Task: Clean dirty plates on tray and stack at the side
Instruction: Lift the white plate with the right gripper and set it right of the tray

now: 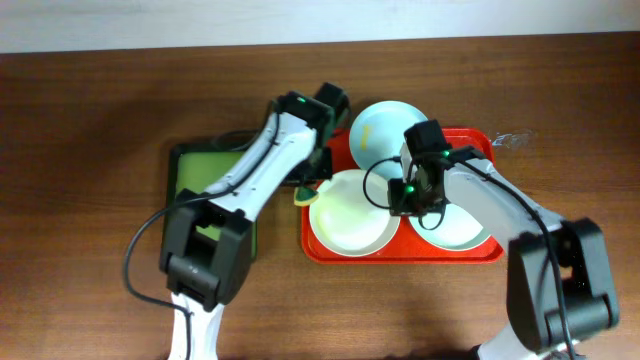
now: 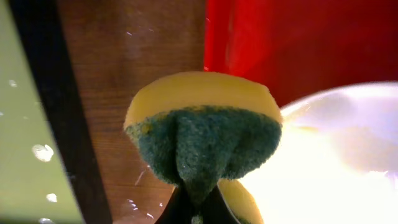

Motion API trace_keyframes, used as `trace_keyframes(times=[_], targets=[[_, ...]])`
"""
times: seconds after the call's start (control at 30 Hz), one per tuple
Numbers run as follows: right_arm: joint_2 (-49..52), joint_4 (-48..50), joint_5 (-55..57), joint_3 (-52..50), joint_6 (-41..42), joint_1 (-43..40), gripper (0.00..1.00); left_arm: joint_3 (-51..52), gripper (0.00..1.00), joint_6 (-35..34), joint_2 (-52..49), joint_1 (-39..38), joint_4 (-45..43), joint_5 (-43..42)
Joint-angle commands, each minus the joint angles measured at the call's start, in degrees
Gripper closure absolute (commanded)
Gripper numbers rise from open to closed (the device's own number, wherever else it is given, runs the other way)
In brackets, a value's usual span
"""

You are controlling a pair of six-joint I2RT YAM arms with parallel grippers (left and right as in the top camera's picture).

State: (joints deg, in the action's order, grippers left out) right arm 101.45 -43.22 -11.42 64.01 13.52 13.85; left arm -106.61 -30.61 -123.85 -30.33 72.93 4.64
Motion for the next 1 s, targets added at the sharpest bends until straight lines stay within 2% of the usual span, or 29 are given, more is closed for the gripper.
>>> trace_keyframes(times=[0.0,0.1,0.17,0.27,0.4,0.47,0.6,0.67,0.73,0.77,0.83,0.87,0.93,0.97], targets=[[-6.3,-9.1,19.9,8.9,0.3,5.5,0.96,-1.3,1.00,2.0,4.9,6.0,2.3,-4.9],[-7.5,-21.1,38.8,19.9,0.5,13.3,0.96,-1.3,1.00,2.1,4.9,11.6,5.7,-3.8],[-7.5,-28.2,53.6,26.1,0.4,19.6,0.96,-1.2,1.00,4.5,4.9,15.4,6.8,-1.7],[-7.5,-32.7,69.7,27.8,0.4,26.4,0.96,-1.2,1.00,5.0,4.9,19.1,8.0,-1.6],[-7.5,-34.2,85.9,27.8,-1.8,33.6,0.96,-1.2,1.00,5.1,4.9,20.7,8.2,-1.6],[-7.5,-34.2,90.7,27.8,-6.6,35.7,0.96,-1.2,1.00,5.5,4.9,20.7,8.2,-1.6],[-7.5,-34.2,98.7,27.8,-10.3,39.1,0.96,-1.2,1.00,5.5,4.9,20.7,7.9,-1.6],[-7.5,-34.1,93.5,27.8,-10.1,38.8,0.96,-1.0,1.00,5.5,4.9,20.7,7.7,-1.3],[-7.4,-29.3,79.8,27.2,-2.1,34.4,0.96,-0.3,1.00,5.4,4.9,20.7,7.6,-0.3],[-7.2,-21.6,62.6,24.7,-3.5,26.9,0.96,0.6,1.00,5.4,4.9,20.7,7.0,-0.4],[-5.8,-17.6,31.0,22.8,-14.3,14.6,0.96,1.4,1.00,5.4,4.9,20.7,6.8,-0.3],[-5.2,-16.1,9.9,22.8,-16.7,4.7,0.96,1.6,1.00,5.5,4.9,20.7,6.9,-0.3],[-5.1,-13.6,-10.9,22.8,-19.2,-10.1,0.96,1.6,1.00,5.4,4.9,20.7,6.4,-0.3],[-4.5,-13.1,-12.3,22.7,-19.2,-19.1,0.96,1.6,1.00,5.4,4.9,20.7,6.0,-0.3]])
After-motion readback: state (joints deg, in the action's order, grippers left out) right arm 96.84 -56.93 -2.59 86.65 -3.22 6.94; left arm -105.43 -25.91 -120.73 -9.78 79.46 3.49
